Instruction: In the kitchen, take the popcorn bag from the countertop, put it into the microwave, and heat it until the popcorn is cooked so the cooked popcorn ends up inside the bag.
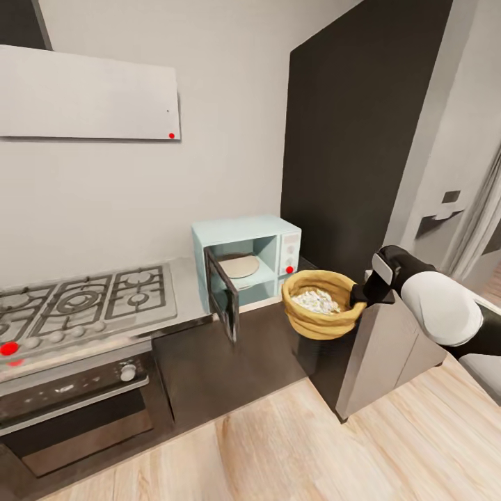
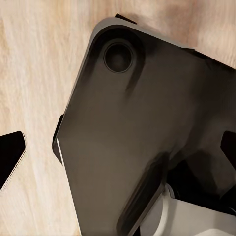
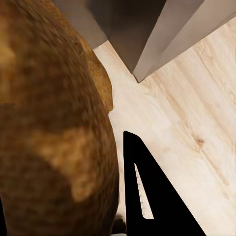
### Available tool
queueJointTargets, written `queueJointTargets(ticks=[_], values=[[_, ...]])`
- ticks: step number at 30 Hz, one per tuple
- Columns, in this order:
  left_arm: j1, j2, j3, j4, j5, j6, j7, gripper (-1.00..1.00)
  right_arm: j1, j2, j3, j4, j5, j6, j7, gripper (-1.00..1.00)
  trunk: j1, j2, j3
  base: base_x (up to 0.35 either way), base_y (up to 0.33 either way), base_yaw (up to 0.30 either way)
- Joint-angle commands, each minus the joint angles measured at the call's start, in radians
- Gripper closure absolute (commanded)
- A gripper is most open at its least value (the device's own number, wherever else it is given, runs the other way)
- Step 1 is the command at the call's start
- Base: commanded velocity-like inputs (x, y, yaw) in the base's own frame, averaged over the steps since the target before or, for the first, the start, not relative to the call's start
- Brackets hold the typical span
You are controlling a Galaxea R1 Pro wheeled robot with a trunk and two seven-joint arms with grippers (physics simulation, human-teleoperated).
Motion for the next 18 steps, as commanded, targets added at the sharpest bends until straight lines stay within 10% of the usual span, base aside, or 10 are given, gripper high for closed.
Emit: queueJointTargets(ticks=[1, 18], values=[[0.0, 0.0, 0.001, -0.001, 0.003, -0.001, 0.003, -1.0, -0.001, 0.0, -0.009, -0.001, 0.008, 0.003, 0.001, 1.0, 0.0, -0.001, -0.001, 0.0, 0.232, 0.0], [0.0, -0.001, 0.001, -0.001, 0.002, -0.001, 0.003, -1.0, -0.001, 0.04, -0.009, -0.007, 0.009, 0.003, 0.001, 1.0, 0.0, -0.001, -0.001, 0.054, 0.203, 0.0]])
